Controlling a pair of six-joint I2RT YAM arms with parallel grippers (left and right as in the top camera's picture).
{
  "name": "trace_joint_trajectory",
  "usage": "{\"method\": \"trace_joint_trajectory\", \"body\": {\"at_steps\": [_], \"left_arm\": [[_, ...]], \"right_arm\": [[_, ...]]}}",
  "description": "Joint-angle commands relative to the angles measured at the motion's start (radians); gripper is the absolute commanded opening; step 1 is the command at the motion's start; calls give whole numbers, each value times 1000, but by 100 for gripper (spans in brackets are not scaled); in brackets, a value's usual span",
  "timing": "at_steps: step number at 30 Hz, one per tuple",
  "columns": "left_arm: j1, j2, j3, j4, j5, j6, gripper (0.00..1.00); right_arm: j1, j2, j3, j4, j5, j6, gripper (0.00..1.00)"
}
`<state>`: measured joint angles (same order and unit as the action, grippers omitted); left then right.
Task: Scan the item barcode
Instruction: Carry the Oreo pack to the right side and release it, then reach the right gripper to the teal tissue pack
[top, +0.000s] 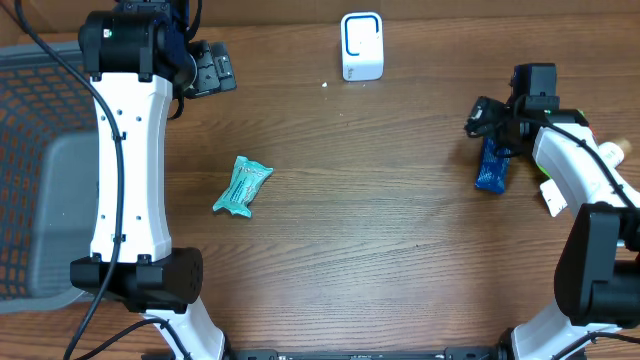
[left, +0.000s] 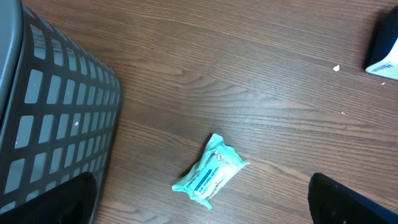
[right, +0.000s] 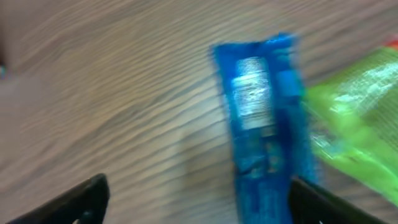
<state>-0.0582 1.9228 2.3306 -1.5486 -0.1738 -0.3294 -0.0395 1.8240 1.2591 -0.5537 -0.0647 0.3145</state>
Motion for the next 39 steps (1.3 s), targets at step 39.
{"method": "trace_joint_trajectory", "body": {"at_steps": [39], "left_arm": [[-2,2,0,2,-13,16,100]], "right_arm": [[810,301,102,526,-224,314,83]]}}
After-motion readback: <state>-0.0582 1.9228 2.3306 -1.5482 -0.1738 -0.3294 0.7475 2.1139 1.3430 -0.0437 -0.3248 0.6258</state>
